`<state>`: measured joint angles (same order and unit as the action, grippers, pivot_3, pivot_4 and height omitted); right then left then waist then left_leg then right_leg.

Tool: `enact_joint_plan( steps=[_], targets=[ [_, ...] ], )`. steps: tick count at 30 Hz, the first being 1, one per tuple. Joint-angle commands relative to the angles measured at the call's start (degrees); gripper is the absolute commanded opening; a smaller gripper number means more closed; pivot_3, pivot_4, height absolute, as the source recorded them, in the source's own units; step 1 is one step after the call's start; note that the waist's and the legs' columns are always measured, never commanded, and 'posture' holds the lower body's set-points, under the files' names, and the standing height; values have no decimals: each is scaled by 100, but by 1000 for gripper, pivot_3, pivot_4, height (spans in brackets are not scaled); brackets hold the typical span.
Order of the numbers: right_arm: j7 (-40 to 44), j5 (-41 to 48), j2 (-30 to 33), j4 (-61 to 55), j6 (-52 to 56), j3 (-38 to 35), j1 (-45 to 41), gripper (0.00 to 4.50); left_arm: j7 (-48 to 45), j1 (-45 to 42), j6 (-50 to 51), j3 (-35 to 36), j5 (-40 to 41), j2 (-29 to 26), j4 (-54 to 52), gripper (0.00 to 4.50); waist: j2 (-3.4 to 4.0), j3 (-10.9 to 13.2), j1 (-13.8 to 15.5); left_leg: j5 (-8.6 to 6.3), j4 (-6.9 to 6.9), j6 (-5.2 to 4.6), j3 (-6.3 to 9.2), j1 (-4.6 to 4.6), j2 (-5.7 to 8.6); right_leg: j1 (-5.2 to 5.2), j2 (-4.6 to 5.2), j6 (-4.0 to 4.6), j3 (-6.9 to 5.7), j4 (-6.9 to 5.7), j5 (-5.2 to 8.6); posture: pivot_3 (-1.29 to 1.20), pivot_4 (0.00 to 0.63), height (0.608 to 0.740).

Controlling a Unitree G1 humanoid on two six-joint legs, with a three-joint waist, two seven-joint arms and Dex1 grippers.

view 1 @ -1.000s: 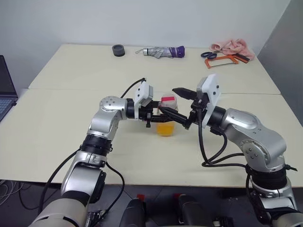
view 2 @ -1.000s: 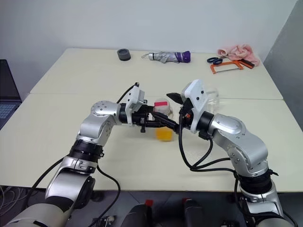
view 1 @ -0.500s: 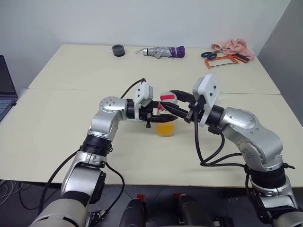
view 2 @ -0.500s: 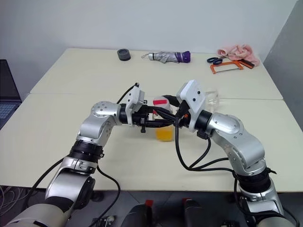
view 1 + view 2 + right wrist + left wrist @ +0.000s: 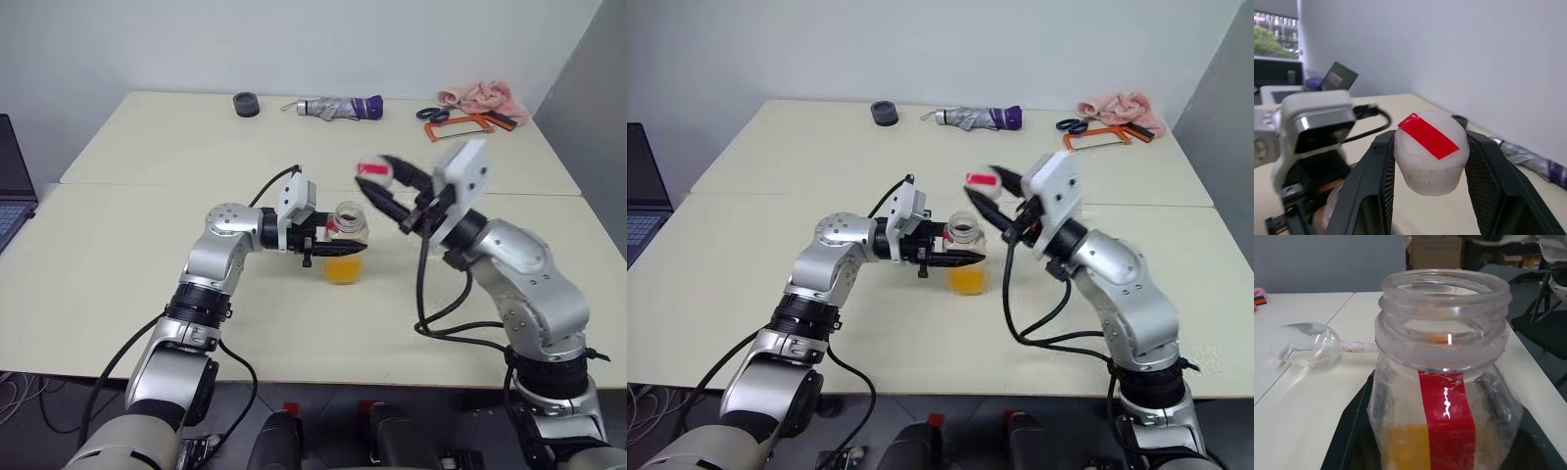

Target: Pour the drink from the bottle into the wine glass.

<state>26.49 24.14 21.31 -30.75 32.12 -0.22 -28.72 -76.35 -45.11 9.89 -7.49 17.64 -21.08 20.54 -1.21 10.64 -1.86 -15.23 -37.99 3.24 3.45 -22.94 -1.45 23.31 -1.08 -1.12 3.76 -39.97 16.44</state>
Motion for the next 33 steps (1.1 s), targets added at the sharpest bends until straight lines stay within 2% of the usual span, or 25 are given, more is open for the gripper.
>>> enact_joint_plan(
  steps=[1,4,7,13,15,19,27,28,33],
  targets=[
    [-310,133,182,-420,115,-829,618,1692,153,-27,-10,187,147,-17,-211,1796,0,0,12,0,2,0,1,-1,0,0,0,0,-1,1,0,0,150,740],
    [-676,14,139,-451,-26,-1439,1308,1692,277,-8,34,279,189,-23,-224,1796,0,0,20,0,1,0,-2,-3,2,-1,8,0,3,1,0,0,150,740],
    [-799,-333,181,-247,-323,-1678,2060,1692,344,6,92,332,247,-23,-292,1796,0,0,13,0,1,0,-7,0,11,-2,10,-1,7,1,0,0,150,740],
    [-735,-873,213,593,-902,-1652,3198,1692,403,52,204,359,325,-51,-496,1796,0,0,-11,0,2,0,-15,8,9,-3,-1,-2,16,-1,1,0,150,740],
    [-869,-1138,188,990,-977,-1517,3330,1692,400,96,254,363,356,-93,-594,1796,1,-1,-22,0,2,0,-20,12,5,-3,-6,-2,21,-2,1,0,150,740],
    [-1009,-953,-31,1426,-566,-1523,3165,1692,427,142,328,370,391,-140,-731,1796,2,-1,-30,0,2,0,-23,15,-2,-3,-16,-2,26,-3,1,0,150,740],
    [-948,-680,59,1360,-186,-1712,3126,4379,676,190,286,367,257,-245,-695,1796,2,-1,-13,0,1,0,-23,13,-2,-4,-16,-2,26,-1,1,0,150,740],
    [-911,-719,143,1273,-219,-1699,3173,4500,738,206,262,389,249,-251,-688,1796,2,-1,-7,0,1,0,-23,14,-2,-4,-16,-2,26,-2,1,0,150,740],
    [-506,-1007,796,748,-395,-1454,3476,4500,1213,240,98,594,195,-257,-584,1796,3,-2,0,0,1,0,-23,13,0,-4,-14,-3,26,0,1,0,150,740]
  ],
)
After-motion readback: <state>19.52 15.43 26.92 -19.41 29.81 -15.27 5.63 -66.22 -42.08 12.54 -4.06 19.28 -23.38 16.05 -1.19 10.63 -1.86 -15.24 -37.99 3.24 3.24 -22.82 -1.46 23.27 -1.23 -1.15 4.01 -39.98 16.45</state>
